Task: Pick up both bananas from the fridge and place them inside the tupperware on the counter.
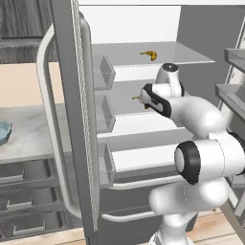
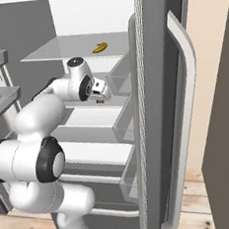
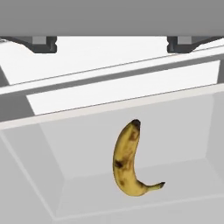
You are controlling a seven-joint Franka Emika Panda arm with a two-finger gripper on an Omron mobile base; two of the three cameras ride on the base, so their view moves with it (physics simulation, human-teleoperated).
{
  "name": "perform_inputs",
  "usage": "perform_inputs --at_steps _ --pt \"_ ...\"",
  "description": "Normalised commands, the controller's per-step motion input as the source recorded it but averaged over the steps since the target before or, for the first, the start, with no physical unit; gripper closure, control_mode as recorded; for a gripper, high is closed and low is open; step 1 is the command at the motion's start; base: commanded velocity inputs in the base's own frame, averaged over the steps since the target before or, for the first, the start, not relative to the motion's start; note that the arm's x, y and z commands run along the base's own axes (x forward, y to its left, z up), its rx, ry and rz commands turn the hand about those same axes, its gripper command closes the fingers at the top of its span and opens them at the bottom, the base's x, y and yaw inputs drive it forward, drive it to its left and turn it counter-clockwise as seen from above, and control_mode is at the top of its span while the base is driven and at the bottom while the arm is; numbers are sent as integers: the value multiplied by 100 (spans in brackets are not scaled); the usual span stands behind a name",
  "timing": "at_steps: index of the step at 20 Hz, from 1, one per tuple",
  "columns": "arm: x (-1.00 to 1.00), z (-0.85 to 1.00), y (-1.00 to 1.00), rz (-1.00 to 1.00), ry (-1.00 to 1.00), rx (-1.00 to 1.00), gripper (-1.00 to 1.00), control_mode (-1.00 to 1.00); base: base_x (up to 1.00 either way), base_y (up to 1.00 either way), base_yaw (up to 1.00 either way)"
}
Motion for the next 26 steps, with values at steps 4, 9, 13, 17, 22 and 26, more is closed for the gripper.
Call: perform_inputs --at_steps 4,9,13,17,22,26 --pt "36 -12 0 0 0 0 -100 -100 0 0 0" --pt "29 -13 0 0 -2 0 -100 -100 0 0 0" --pt "21 -6 0 0 0 0 -100 -100 0 0 0" --pt "27 -5 0 0 0 0 -100 -100 0 0 0" --pt "23 -10 0 0 0 0 -100 -100 0 0 0" --pt "20 -12 0 0 0 0 -100 -100 0 0 0"
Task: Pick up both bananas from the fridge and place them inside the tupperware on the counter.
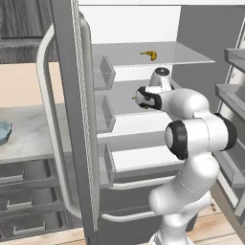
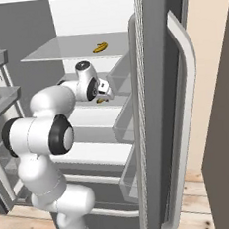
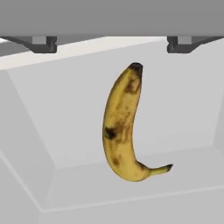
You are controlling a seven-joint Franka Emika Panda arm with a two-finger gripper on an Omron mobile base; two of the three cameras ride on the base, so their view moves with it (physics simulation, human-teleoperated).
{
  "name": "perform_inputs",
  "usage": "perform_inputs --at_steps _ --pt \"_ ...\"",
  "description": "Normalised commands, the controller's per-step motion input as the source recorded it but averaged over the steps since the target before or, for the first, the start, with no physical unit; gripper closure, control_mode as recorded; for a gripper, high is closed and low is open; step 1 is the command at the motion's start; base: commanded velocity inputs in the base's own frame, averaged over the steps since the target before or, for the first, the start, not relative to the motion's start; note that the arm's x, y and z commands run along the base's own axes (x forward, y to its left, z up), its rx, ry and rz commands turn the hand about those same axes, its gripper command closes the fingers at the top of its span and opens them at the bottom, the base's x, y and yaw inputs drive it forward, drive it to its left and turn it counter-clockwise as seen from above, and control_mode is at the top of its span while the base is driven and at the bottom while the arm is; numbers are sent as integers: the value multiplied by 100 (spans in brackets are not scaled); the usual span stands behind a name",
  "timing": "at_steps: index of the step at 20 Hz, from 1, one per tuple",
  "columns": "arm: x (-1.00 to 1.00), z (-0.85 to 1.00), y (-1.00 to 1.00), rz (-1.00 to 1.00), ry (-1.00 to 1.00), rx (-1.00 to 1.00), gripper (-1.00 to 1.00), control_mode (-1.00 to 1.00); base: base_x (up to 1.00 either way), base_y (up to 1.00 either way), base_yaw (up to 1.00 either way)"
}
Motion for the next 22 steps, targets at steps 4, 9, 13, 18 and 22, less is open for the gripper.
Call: perform_inputs --at_steps 4,9,13,18,22 --pt "20 -10 0 0 0 0 -100 -100 0 0 0" --pt "19 -7 0 0 -1 0 -100 -100 0 0 0" --pt "19 -7 0 0 0 0 -100 -100 0 0 0" --pt "17 -10 0 0 0 0 -100 -100 0 0 0" --pt "18 -9 0 0 0 0 -100 -100 0 0 0"
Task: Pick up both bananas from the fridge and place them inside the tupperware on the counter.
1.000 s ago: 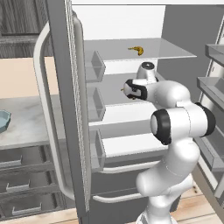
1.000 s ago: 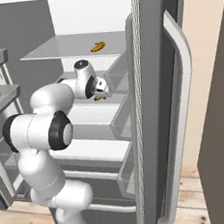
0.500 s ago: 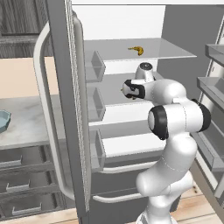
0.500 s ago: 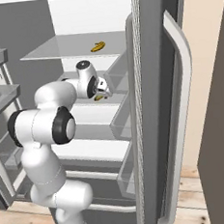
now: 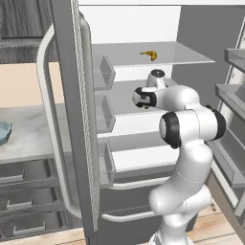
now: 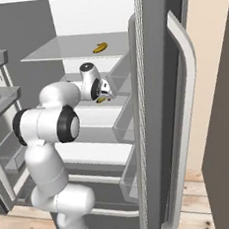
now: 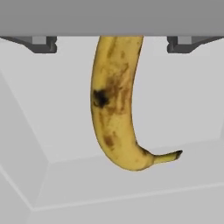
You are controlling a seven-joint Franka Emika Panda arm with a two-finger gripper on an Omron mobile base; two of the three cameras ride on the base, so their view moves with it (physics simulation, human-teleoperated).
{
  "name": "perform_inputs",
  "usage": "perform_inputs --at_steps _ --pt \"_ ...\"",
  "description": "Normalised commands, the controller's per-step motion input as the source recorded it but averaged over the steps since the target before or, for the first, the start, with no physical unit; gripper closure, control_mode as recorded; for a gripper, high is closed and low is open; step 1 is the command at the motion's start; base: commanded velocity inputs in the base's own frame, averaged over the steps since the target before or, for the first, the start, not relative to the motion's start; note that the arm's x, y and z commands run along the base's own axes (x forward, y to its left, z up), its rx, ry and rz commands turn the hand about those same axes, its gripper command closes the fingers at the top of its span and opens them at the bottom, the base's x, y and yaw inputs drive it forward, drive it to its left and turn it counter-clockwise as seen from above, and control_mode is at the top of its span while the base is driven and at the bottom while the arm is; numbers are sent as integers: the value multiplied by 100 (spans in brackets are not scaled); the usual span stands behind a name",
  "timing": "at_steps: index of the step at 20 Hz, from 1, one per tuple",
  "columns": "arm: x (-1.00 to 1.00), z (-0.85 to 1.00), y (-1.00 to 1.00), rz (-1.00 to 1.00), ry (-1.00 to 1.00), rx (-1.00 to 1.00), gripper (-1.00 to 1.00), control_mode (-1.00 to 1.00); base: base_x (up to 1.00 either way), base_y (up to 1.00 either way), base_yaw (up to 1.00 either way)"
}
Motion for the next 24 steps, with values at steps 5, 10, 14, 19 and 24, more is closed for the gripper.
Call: perform_inputs --at_steps 5,10,14,19,24 --pt "16 -10 0 0 0 0 -100 -100 0 0 0" --pt "14 -13 0 0 0 0 -100 -100 0 0 0" --pt "7 -15 0 0 0 0 100 -100 0 0 0" --pt "-1 -12 0 0 0 0 100 -100 0 0 0" --pt "-23 -11 0 0 -4 0 100 -100 0 0 0"
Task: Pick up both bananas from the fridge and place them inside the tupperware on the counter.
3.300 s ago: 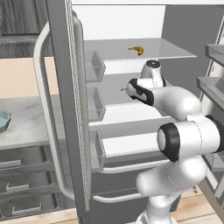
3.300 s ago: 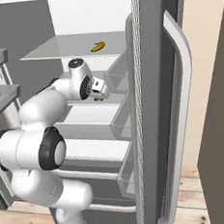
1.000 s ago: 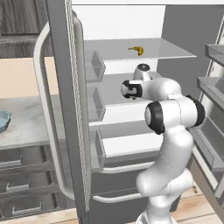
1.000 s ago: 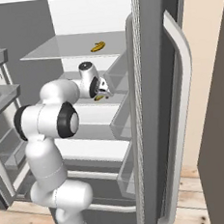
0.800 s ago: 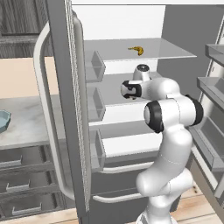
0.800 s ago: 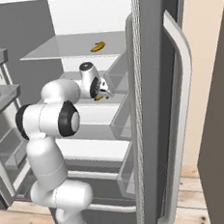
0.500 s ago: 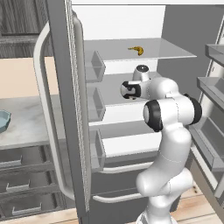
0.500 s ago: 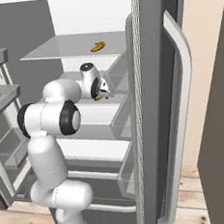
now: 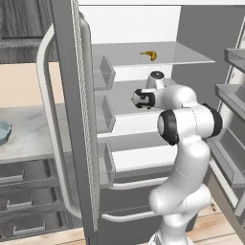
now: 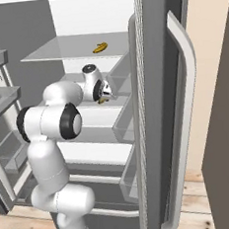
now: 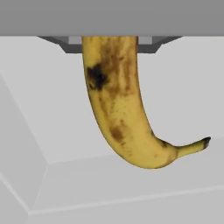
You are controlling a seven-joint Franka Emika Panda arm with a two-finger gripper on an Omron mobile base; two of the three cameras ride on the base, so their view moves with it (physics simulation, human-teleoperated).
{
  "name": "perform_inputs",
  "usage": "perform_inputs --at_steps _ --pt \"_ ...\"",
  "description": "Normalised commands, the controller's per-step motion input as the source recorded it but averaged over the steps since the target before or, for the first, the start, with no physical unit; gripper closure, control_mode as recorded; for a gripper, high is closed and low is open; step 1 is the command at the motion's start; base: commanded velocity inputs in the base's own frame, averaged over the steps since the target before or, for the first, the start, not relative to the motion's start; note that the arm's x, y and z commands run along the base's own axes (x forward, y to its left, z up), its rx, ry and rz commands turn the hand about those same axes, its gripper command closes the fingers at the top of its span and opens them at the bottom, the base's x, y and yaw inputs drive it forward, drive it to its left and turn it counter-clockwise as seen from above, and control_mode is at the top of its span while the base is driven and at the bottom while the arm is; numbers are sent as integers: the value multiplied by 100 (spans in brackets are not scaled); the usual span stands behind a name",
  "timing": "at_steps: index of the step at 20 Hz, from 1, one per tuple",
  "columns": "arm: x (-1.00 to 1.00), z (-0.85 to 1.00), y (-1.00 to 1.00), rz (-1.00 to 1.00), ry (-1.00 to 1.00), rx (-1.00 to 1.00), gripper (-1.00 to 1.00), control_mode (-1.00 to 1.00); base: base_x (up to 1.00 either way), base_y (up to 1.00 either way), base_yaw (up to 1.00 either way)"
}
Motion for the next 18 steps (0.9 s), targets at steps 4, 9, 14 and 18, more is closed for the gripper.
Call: perform_inputs --at_steps 4,9,14,18 --pt "-75 5 0 0 -24 6 100 -100 0 0 0" --pt "-63 58 0 0 -2 8 100 -100 0 0 0" --pt "-53 72 2 -1 2 0 100 -100 0 0 0" --pt "-68 69 0 -21 13 0 100 -100 0 0 0"
